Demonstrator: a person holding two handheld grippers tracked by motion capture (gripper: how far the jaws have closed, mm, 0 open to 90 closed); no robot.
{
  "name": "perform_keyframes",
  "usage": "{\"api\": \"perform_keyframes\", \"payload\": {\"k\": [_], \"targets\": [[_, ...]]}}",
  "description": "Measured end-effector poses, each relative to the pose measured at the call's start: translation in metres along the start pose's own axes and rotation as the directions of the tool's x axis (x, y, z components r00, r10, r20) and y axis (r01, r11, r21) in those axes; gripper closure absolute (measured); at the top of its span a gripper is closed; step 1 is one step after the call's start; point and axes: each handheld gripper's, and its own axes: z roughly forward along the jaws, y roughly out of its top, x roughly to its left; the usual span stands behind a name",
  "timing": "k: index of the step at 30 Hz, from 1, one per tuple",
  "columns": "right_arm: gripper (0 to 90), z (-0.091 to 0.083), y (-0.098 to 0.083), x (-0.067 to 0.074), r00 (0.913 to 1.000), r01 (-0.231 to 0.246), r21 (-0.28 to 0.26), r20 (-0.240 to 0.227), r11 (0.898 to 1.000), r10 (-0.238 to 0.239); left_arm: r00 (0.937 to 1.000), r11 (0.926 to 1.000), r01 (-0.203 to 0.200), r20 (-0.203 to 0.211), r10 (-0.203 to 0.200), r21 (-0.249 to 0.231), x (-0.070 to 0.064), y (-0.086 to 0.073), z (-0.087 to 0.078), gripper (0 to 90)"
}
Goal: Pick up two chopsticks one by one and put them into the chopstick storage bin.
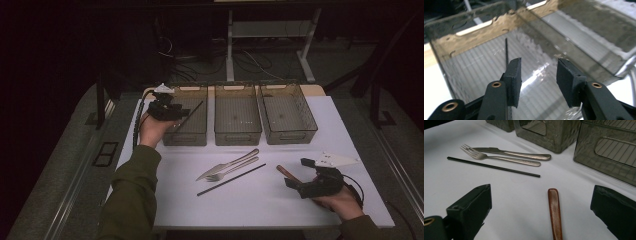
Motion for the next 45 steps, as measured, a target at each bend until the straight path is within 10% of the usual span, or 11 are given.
{"api": "perform_keyframes", "payload": {"k": [17, 45], "targets": [[3.0, 0.000, 0.000, -0.001, 0.9995, -0.006, -0.009, -0.032, 1.000, 0.006, 0.9776, 0.9905, -0.113, 0.169, 0.125, -0.078, -0.059, -0.014, -0.021, 38.9], [3.0, 0.000, 0.000, 0.000, 0.9995, -0.012, -0.015, -0.030, 1.000, 0.012, 0.9310, 0.9804, -0.185, 0.307, 0.197, -0.067, -0.143, -0.068, -0.015, 37.7]]}}
